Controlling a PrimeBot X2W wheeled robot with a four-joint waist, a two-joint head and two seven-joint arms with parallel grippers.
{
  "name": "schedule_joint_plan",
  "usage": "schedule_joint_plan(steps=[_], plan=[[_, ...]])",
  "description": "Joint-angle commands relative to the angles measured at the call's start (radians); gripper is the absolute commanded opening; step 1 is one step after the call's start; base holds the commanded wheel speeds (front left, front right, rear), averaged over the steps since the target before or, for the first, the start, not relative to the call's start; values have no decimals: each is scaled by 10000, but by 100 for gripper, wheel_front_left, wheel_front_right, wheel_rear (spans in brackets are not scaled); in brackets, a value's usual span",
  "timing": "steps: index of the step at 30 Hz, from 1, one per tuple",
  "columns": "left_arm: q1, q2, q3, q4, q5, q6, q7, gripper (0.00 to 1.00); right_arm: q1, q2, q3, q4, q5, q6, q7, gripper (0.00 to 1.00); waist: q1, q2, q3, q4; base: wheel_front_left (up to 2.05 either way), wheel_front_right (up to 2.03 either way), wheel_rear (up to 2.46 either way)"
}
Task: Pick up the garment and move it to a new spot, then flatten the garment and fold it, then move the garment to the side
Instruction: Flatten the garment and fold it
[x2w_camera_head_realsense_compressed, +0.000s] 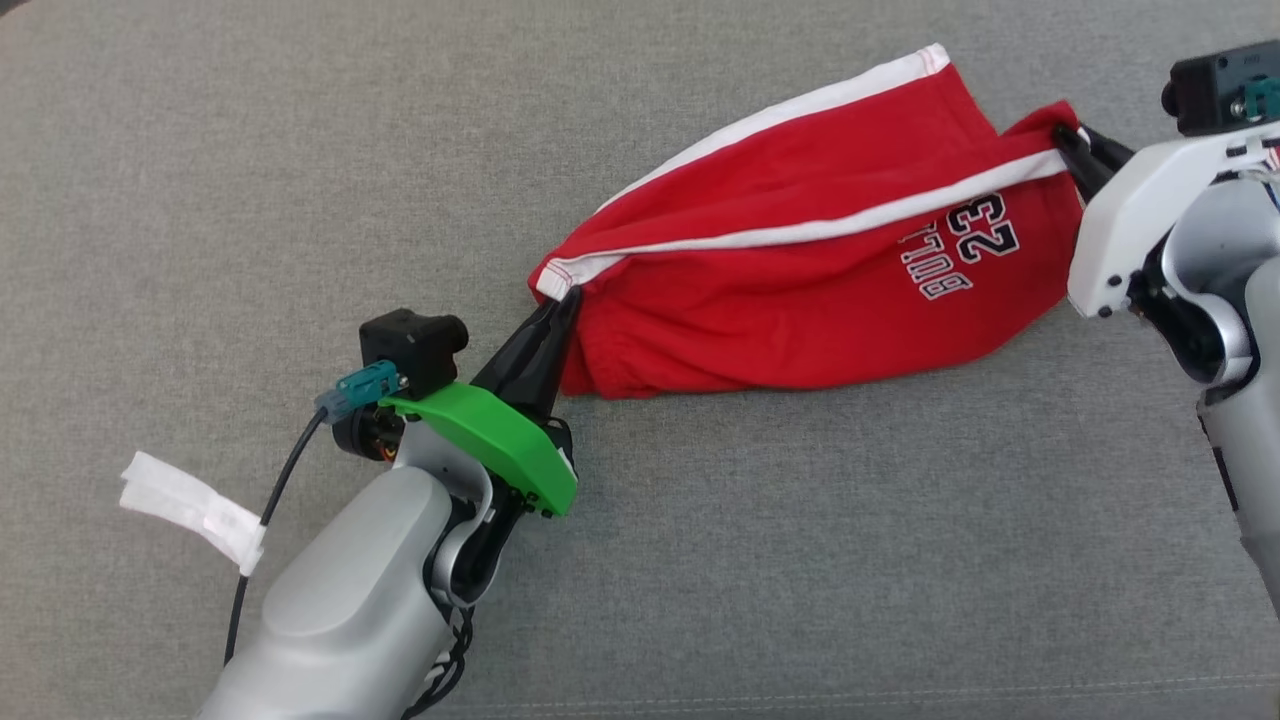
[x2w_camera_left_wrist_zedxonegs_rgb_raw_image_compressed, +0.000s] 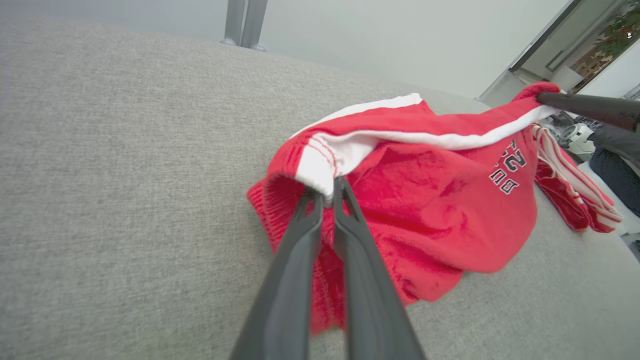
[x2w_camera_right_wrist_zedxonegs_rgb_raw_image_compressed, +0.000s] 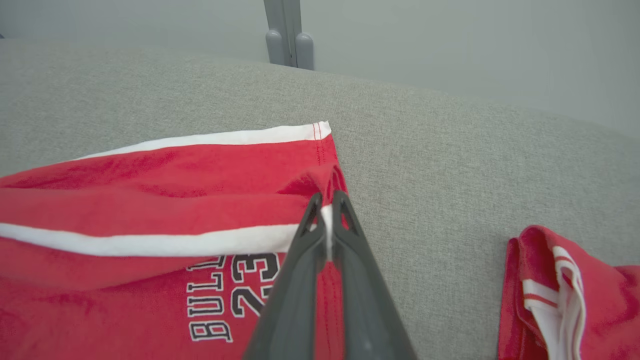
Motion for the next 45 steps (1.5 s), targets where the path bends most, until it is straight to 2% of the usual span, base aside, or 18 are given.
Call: schedule_joint_plan(steps=[1,7,17,19,20,26,27,28,35,40,45], plan=[[-263,-97,17,211,1,41,1,0,-429,-47,115,363,-130,0,-251,0,0,0,472,303,0,0,0],[-849,-601,216,857,-44,207,-191,0,-1851,82,105,1860,-445,0,-1218,0,0,0,834,562,0,0,0],[-1475,-1084,141,1411,-128,170,-164,0,-3042,369,244,3671,-640,0,-1964,0,0,0,1128,886,0,0,0],[-1573,-1141,134,1484,-167,163,-142,49,-3176,445,211,3990,-577,0,-1998,0,0,0,1159,922,0,0,0],[-1636,-1166,134,1522,-159,203,-160,100,-3227,497,247,4150,-561,0,-1934,100,0,0,1168,939,0,0,0],[-1632,-1217,187,1625,-53,246,-353,100,-3316,495,353,4488,-385,0,-2155,100,0,0,969,978,0,0,0],[-634,-607,1493,376,1150,651,-606,100,-2668,192,419,4460,130,0,-1469,100,0,0,266,885,0,0,0],[975,-461,3117,-1351,2981,820,-605,100,-2268,13,196,4497,419,0,-903,100,0,0,133,928,0,0,0],[2767,-1015,5103,-2679,4775,606,-608,100,-2109,-144,-359,4807,524,0,-362,100,0,0,380,1314,0,0,0],[3366,-1382,6159,-3267,5556,370,-609,100,-2108,-114,-694,5080,282,0,-153,100,0,0,587,1636,0,0,0],[3693,-1525,6760,-3529,6028,208,-610,100,-1980,76,-886,5444,40,0,238,100,0,0,703,1765,0,0,0]])
